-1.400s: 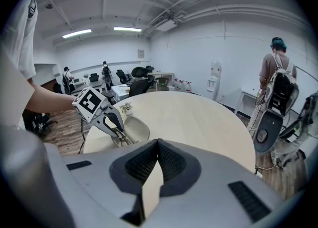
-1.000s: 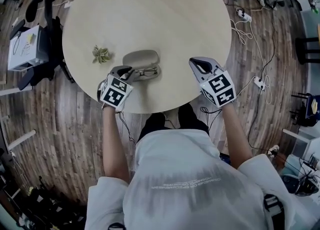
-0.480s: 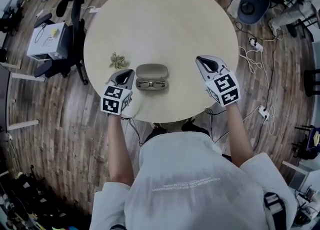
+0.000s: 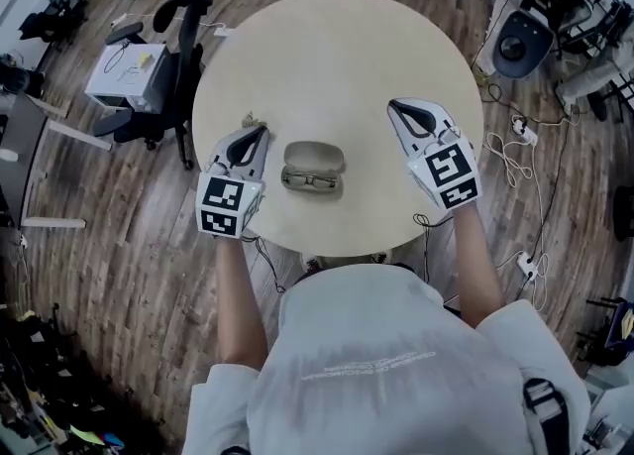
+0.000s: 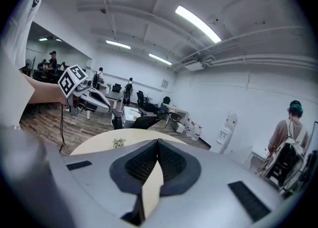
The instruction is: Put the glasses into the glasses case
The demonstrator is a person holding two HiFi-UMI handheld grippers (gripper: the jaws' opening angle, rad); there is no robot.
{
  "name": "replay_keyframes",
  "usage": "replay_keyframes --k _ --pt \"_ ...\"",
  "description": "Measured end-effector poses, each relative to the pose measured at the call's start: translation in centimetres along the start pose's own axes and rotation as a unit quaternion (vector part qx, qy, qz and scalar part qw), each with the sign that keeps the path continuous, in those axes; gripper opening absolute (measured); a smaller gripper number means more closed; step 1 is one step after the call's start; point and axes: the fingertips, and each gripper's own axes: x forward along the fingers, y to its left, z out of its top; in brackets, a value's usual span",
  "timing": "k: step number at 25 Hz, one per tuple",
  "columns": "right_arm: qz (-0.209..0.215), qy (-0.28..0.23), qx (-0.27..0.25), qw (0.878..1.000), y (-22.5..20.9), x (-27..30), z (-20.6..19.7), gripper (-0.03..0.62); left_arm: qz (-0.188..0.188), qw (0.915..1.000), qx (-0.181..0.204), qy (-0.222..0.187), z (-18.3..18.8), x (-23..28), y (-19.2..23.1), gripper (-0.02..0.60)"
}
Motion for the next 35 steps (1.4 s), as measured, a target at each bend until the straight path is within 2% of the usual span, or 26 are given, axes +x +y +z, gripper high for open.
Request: replay_keyframes --k 8,13,16,22,35 --pt "0.01 -0.059 -0.024 0.998 -0.9 -0.7 4.8 0.001 0.066 0.9964 0.014 -0.051 5.4 -3.7 1.5 0.014" --pt "0.018 -0.088 -0.043 0.995 -0.9 -1.3 7.2 0.002 0.108 0.9912 0.033 -0.068 7.7 -5.4 1.7 0.013" --pt "0.02 -0.101 -0.049 0.993 -0.6 -1.9 8.2 0.002 0.111 0.9903 0.045 -0.071 8.5 -5.8 1.1 0.013" --pt "0.031 -0.121 -0.056 0.991 0.4 -2.5 9.9 0.002 0.119 0.9884 0.039 -0.085 9.6 -7.4 0.8 0.014" --pt "0.049 -0.114 -0.049 0.991 1.6 -2.2 9.5 0.0 0.121 0.9886 0.04 -0.08 9.2 -8.3 0.7 0.014"
